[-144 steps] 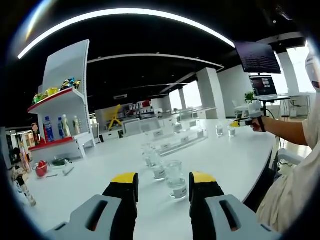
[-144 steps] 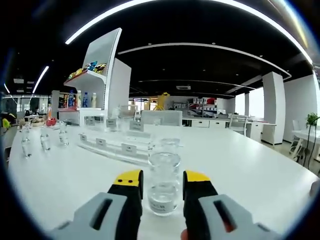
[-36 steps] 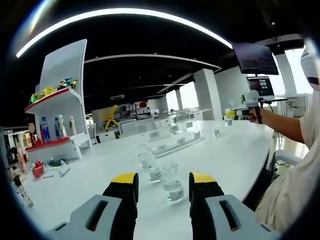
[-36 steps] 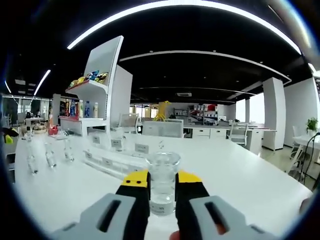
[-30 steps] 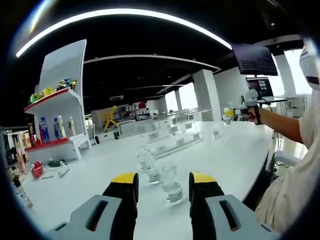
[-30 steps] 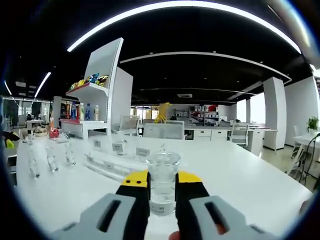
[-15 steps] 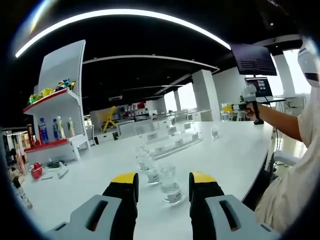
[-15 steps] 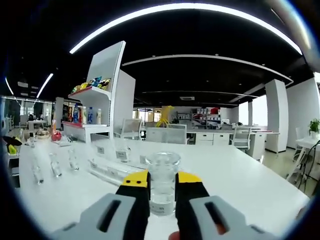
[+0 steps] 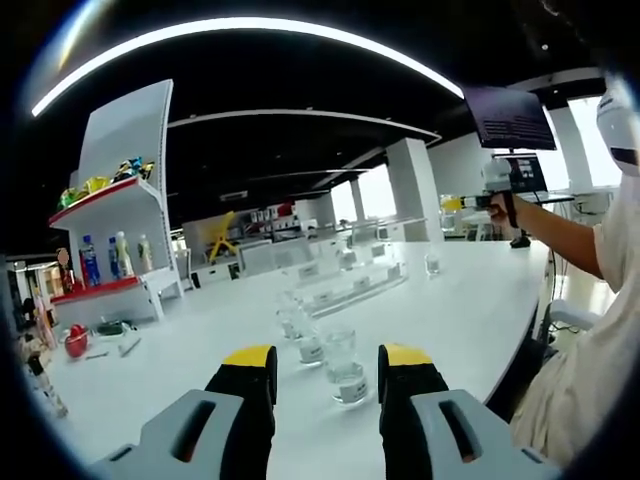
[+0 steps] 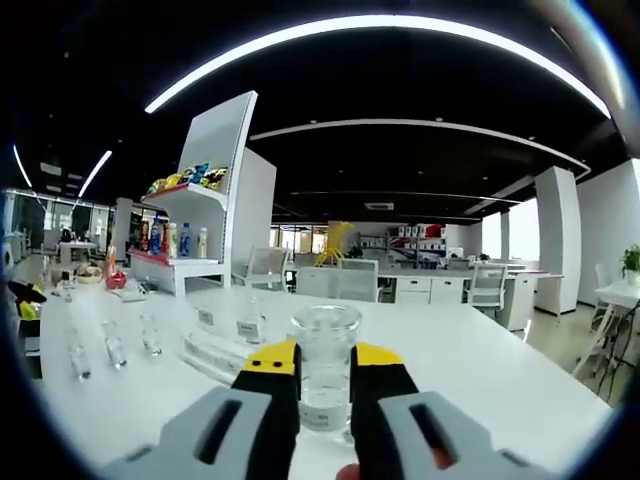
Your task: Identify the label on the chemical reagent bottle, grasp the chemical reagent bottle, and place it in the designated position on the reagent rack
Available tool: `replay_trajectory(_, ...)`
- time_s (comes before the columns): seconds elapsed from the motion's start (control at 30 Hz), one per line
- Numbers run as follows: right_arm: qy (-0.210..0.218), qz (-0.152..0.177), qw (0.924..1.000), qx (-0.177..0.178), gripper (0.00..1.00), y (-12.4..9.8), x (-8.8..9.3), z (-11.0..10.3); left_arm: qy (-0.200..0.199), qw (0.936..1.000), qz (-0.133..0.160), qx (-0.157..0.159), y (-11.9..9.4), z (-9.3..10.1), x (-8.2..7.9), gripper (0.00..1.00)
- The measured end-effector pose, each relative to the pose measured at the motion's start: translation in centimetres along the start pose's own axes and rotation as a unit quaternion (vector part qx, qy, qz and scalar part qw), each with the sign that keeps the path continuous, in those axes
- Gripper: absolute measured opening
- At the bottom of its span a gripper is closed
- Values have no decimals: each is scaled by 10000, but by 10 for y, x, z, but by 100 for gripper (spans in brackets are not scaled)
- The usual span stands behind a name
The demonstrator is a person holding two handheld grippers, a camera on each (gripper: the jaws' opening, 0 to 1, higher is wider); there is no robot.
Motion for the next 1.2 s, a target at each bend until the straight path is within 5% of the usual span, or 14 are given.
replay_trajectory(0.6, -18, 125, 9999, -12, 18, 10, -23, 2, -25, 10000, -60, -9, 3, -3, 3, 41)
replay_trajectory(1.2, -145, 282, 9991, -269, 18, 45, -55, -9, -34, 9999, -96, 29, 7, -2, 4, 41)
Point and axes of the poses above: the point that each gripper's makers call its tool centre point, and the gripper's own axes: y roughly forward along the fingers, z roughly to its right, x roughly out of its underside, the point moved 10 cm from there along -y, roughly backward along the fingers, and after that the axes turned 11 degrees about -y, right-handed, at the moved point
